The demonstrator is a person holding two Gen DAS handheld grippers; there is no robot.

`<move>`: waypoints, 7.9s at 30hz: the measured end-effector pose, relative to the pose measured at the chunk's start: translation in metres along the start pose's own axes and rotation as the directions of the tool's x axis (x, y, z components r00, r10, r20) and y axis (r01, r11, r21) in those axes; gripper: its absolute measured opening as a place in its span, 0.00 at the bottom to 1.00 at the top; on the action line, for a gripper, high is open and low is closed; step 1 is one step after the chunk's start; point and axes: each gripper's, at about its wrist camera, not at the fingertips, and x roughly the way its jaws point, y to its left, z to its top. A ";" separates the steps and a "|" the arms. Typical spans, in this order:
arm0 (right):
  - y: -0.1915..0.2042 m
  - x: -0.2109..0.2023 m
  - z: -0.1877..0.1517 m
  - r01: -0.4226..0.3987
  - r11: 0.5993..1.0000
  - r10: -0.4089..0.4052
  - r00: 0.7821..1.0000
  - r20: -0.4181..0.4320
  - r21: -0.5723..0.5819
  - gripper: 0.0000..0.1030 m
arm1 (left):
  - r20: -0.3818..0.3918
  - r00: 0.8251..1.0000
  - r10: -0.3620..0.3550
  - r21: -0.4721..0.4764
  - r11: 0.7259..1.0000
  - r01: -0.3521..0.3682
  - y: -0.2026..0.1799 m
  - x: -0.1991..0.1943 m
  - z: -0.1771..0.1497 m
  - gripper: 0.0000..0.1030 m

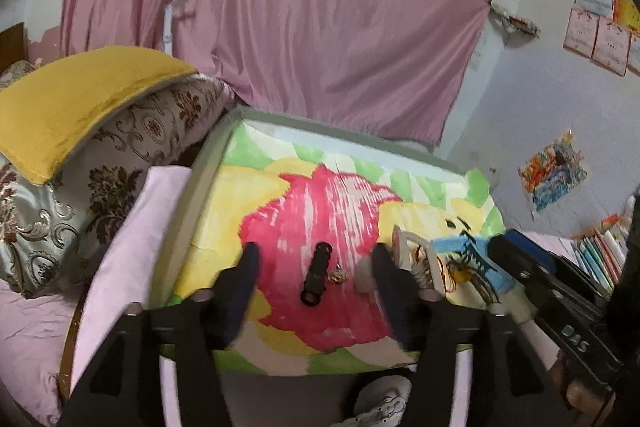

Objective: Organize jewelry
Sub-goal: 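Open both tools to drop the black strand and red bracelet into the tray, then withdraw both tools and grasp the silver ring with the left tool while the right grasps the gold earring, then carry the ring and earring over the tray and open both tools, then withdraw both tools from the tray toward the white bracelet and black hair tie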

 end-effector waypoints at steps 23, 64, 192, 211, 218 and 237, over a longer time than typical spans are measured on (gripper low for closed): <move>0.018 -0.078 -0.022 -0.030 0.997 0.044 0.980 0.196 -0.074 0.98 | 0.218 0.975 0.043 0.034 0.998 -0.052 0.000 -0.094 -0.024 0.99; 0.027 -0.031 -0.056 -0.168 0.979 0.130 0.953 -0.273 -0.119 0.51 | -0.154 0.985 -0.074 -0.026 0.997 0.071 0.010 -0.070 -0.084 0.48; -0.007 0.022 -0.010 -0.059 0.998 0.059 0.987 -0.150 0.003 0.38 | -0.028 0.999 -0.016 0.018 1.000 0.017 -0.014 0.002 -0.008 0.17; -0.012 -0.045 -0.009 -0.031 0.999 0.024 0.989 0.146 0.042 0.98 | 0.154 0.987 -0.034 -0.055 0.998 0.043 0.013 -0.068 -0.012 0.96; -0.008 -0.062 -0.014 -0.046 0.998 0.037 0.978 0.203 0.038 0.98 | 0.220 0.976 -0.005 0.022 1.000 0.000 0.013 -0.093 -0.023 0.99; 0.004 -0.044 -0.041 -0.070 0.996 0.063 0.990 -0.122 -0.050 0.98 | -0.021 0.995 -0.097 0.123 0.987 0.099 0.016 -0.078 -0.050 0.86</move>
